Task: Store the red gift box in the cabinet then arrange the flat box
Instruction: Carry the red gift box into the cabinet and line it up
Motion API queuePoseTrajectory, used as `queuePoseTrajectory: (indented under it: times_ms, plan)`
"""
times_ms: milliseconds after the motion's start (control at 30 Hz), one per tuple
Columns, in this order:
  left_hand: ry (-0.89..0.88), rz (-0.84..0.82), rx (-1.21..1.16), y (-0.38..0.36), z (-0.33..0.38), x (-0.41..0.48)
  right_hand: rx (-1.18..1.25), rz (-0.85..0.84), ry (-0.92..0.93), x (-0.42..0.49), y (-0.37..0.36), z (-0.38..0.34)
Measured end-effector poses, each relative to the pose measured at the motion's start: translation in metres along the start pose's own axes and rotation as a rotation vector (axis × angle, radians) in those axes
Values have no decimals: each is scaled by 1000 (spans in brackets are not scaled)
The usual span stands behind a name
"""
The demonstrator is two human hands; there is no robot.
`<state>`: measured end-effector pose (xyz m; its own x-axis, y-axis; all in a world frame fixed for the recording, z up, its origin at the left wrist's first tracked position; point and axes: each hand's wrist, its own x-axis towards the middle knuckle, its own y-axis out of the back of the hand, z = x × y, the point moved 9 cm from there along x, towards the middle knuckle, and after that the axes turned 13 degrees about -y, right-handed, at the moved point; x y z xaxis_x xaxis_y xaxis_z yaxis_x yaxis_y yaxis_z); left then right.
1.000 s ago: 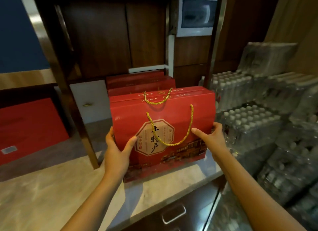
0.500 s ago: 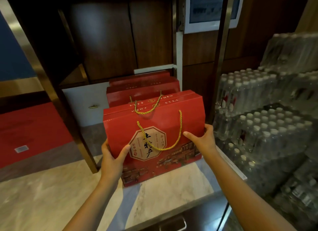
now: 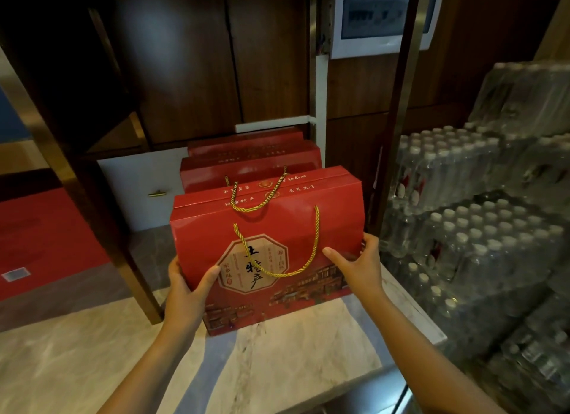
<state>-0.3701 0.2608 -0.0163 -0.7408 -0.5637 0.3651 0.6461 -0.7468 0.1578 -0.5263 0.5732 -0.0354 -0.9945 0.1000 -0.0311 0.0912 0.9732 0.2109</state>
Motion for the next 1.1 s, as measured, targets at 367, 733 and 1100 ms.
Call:
queuePoseTrajectory:
  times_ms: [367,733,1100]
  plan:
    - [87,-68,-219,41,18,36,6,-244,-110,10,16,-22]
    - [120,-16,22,30,43,196,-257,-301,-67,121,-19,-191]
    - [61,70,107,23,22,213,-353,-358,-210,154,-65,-169]
